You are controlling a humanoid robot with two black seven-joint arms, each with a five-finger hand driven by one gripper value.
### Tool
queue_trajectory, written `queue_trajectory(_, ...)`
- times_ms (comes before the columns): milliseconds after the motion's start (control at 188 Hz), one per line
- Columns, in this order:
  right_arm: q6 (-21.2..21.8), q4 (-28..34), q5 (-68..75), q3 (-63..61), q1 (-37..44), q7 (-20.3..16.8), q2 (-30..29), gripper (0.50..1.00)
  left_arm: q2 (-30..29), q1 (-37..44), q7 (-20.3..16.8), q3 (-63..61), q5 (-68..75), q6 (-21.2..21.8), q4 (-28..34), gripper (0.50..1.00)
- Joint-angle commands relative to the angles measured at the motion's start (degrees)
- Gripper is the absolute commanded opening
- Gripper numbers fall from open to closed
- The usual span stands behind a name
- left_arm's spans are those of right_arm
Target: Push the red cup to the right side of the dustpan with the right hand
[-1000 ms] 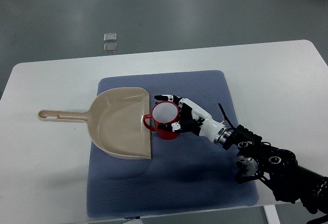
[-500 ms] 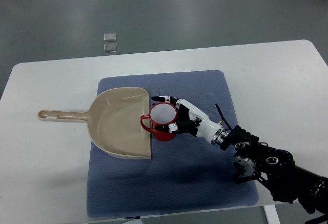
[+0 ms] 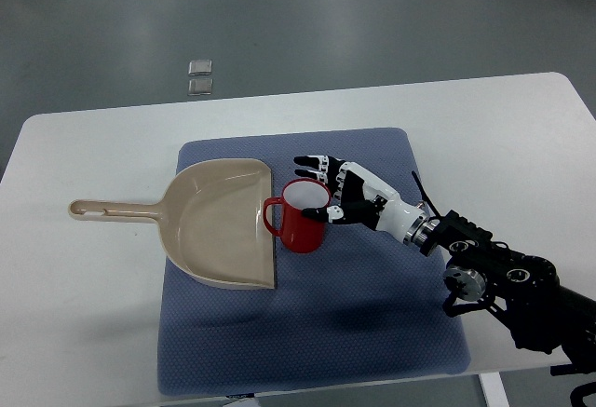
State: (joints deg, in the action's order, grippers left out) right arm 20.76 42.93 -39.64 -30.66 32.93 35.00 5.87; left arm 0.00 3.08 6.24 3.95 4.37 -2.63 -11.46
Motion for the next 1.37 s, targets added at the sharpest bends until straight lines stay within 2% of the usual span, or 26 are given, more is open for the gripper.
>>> queue_trajectory(0,0.07,1.63,0.0,-0.01,-0.15,0.0,0.81,0.936,0.0,0.0,0.0,0.0,0.02,-0.01,0.03,1.0)
queue_trajectory(271,-0.28,1.98,0.0,-0.36,0.12,0.0,1.16,0.936,0.0,0.0,0.0,0.0,0.02,-0.01,-0.06,1.0)
queue_trajectory(553,-0.54,-0.3,0.62,-8.27,0.2,0.0,1.95,0.936,0.0,0.0,0.0,-0.09,0.02,-0.01,-0.23,1.0)
queue_trajectory(686,-0.72,-4.17,10.99,-10.21,2.14,-0.02,1.95,0.934,0.0,0.0,0.0,-0.09,0.02,-0.01,-0.23,1.0)
queue_trajectory(862,-2.3,-8.04,27.25,-9.68,4.6,-5.29,1.78,0.936,0.0,0.0,0.0,-0.09,0.02,-0.01,-0.23,1.0)
queue_trajectory(952,-1.6,-8.21,29.8,-9.68,4.77,-6.61,1.6,0.936,0.0,0.0,0.0,-0.09,0.02,-0.01,-0.23,1.0)
queue_trajectory(1064,-0.63,-8.21,29.88,-10.3,4.69,-6.0,1.51,0.936,0.0,0.0,0.0,-0.09,0.02,-0.01,-0.23,1.0)
queue_trajectory(1207,5.96,-8.21,29.88,-10.3,4.51,-5.64,1.42,0.936,0.0,0.0,0.0,0.0,0.02,-0.01,-0.23,1.0)
queue_trajectory(1362,5.7,-8.21,29.8,-10.3,4.42,-5.38,1.42,0.936,0.0,0.0,0.0,0.0,0.02,-0.1,-0.32,1.0)
